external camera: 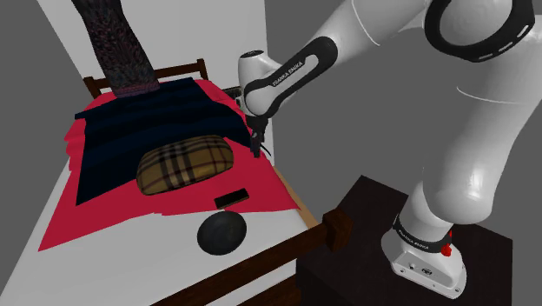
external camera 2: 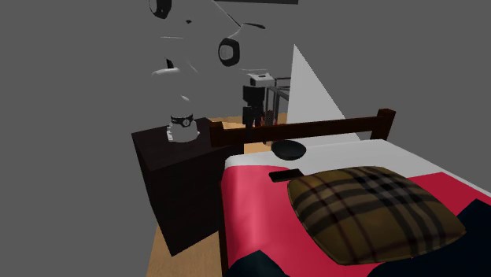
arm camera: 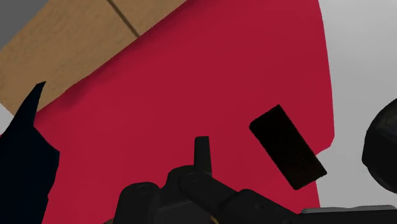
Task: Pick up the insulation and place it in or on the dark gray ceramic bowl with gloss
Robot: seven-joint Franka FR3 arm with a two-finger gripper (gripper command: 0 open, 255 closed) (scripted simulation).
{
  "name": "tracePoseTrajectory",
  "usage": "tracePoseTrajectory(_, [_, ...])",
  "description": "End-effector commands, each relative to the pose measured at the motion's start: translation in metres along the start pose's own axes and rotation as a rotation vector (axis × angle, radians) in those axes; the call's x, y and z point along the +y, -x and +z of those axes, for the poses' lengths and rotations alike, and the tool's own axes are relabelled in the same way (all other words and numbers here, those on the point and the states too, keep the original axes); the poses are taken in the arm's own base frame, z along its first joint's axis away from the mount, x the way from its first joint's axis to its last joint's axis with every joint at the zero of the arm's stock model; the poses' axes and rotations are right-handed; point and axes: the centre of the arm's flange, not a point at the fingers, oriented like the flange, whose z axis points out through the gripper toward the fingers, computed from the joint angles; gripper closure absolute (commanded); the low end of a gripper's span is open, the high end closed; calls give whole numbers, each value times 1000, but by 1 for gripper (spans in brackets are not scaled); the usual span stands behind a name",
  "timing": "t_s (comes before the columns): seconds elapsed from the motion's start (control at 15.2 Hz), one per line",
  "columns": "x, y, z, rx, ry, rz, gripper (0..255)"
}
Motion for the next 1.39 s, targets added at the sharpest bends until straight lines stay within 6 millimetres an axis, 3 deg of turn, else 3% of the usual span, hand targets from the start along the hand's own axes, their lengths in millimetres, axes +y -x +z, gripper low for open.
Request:
tracePoseTrajectory(0.0, [-7,-16,23,-4,-2,-54,0])
tracePoseTrajectory(0.92, [-74,-120,164,-36,-15,-420,0])
tracePoseTrajectory(1.32, [-78,-123,198,-38,-16,-439,0])
